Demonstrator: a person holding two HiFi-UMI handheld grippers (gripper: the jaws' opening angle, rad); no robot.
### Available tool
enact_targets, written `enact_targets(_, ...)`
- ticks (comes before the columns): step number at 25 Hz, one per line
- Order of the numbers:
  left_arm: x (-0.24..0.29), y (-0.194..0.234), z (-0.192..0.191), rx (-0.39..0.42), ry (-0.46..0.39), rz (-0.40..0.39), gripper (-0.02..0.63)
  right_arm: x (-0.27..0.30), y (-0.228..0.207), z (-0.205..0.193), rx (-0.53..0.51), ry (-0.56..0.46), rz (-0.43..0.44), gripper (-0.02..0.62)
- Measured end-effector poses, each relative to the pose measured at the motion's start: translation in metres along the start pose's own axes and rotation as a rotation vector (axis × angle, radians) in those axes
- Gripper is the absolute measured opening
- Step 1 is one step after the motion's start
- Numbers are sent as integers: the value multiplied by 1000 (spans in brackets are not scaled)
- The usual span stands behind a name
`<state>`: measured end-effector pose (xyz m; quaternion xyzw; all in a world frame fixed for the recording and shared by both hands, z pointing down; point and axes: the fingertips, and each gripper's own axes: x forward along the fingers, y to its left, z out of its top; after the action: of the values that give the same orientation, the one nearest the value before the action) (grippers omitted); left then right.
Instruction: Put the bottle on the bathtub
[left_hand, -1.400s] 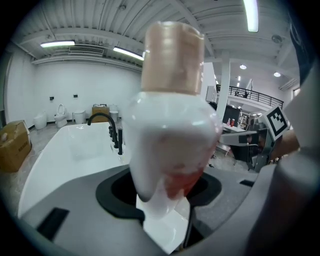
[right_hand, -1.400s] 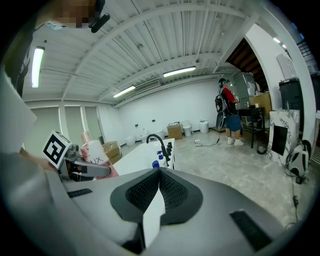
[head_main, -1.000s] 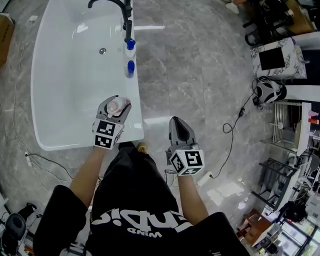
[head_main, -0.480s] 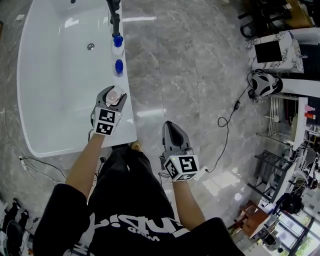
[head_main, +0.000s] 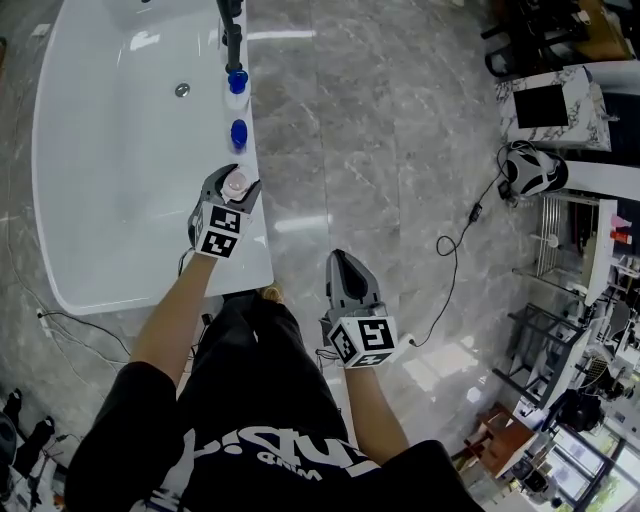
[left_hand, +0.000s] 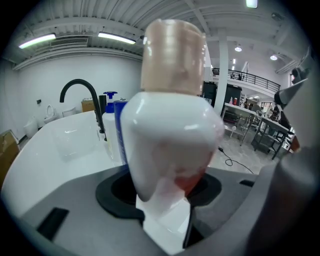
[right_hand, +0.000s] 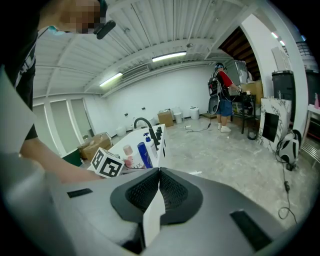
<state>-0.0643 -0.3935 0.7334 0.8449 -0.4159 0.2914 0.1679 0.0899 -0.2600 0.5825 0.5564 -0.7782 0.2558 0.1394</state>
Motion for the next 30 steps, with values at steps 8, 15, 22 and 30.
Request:
enact_targets(8,4,-3,-3,34,13,12,235,-6,-1,0,10,9,-4,25)
enact_targets(15,6,-1,-5,8,-6,20,236,-11,-5,-8,18,22,-4,25)
enact_targets(22,0,-3,-3,-1,6,31,236,-16,-4,-10,15,17,8,25)
enact_targets(30,-42,-7,21,-7,-40,76,236,-31,-2,2,8,-7,34,25)
